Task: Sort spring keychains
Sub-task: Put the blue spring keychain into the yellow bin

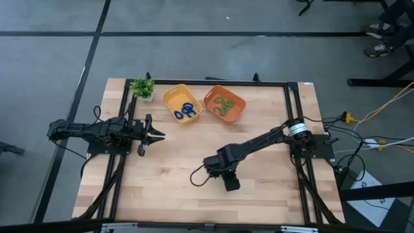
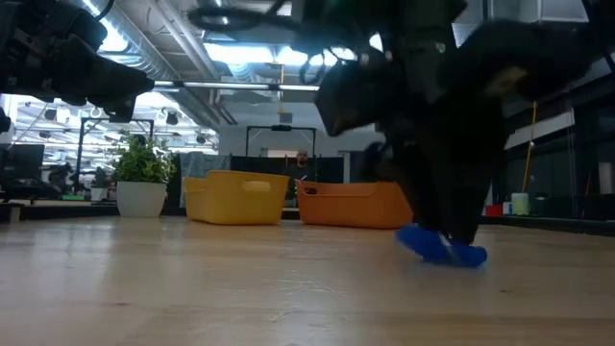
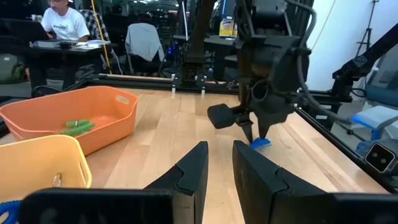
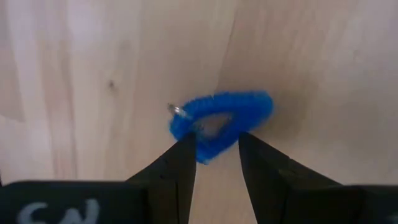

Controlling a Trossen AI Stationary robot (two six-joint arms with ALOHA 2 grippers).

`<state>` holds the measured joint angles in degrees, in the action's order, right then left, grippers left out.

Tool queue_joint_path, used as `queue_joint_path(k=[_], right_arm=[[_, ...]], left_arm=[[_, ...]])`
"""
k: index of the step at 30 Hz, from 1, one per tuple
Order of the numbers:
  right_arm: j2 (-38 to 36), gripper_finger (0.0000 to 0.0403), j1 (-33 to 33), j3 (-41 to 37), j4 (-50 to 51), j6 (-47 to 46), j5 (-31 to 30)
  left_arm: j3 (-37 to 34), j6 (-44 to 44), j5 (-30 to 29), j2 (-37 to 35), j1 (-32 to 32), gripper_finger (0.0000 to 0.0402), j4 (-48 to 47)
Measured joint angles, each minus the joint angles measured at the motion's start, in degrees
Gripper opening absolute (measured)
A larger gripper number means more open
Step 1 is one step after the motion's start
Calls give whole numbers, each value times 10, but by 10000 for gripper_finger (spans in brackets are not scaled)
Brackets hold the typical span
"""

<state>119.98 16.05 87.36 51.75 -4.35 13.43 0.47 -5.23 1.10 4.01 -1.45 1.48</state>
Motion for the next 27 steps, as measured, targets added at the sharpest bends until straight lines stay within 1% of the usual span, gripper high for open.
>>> queue_joint_path(k=[5, 12, 18, 22, 27], right_arm=[[-2, 123, -1, -25, -38, -16, -13], [-2, 123, -2, -33, -52, -17, -21], [-1, 120, 0, -34, -55, -26, -66], [-1, 96, -1, -34, -56, -27, -84], [0, 46, -3, -34, -68, -27, -109]], left_arm=[[0, 0, 0, 0, 0, 70, 0], [0, 0, 0, 0, 0, 70, 0], [0, 0, 0, 0, 0, 70, 0], [0, 0, 0, 0, 0, 70, 0], [0, 0, 0, 0, 0, 70, 0]])
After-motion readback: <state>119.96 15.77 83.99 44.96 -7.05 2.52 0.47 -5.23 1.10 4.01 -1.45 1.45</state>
